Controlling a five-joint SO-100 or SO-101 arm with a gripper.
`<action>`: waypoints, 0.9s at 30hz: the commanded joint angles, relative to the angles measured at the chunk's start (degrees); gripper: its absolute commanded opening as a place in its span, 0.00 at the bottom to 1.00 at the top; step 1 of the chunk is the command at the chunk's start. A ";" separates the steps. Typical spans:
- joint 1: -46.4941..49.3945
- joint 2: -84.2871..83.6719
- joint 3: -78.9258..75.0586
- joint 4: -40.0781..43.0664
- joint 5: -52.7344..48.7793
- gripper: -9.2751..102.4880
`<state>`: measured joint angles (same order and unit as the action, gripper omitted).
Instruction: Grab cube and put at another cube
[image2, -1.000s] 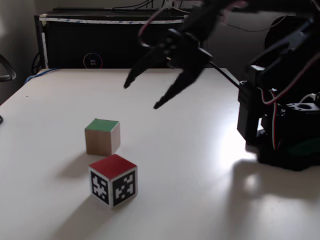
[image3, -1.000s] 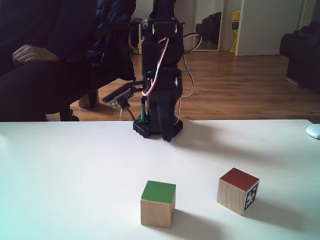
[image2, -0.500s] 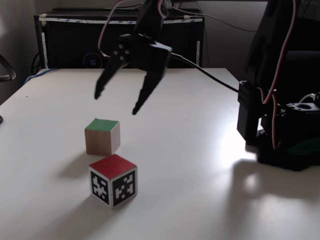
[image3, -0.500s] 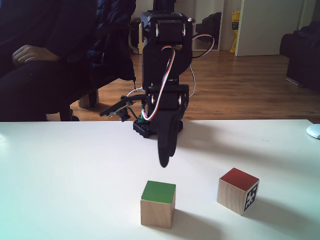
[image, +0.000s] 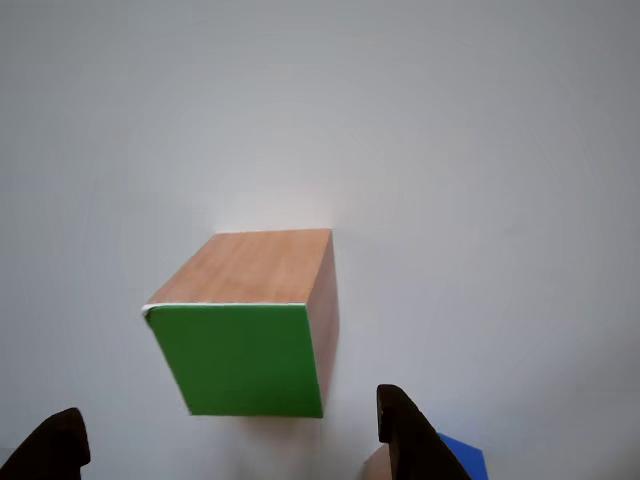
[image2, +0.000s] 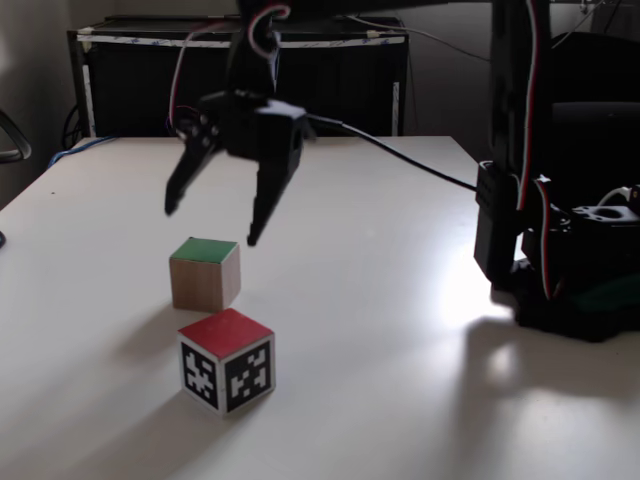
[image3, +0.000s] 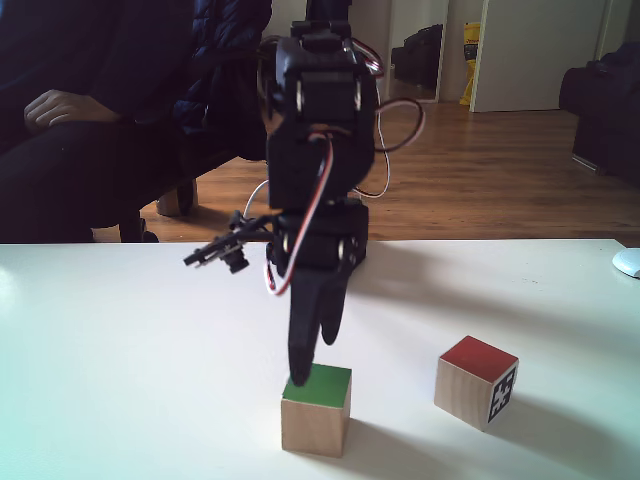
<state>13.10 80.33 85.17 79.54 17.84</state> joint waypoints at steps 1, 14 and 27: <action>0.70 -1.67 -3.43 0.18 0.26 0.48; 0.53 -13.97 -12.04 0.09 1.67 0.49; -0.62 -17.75 -15.56 0.88 2.46 0.32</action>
<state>12.92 62.05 72.25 80.33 20.13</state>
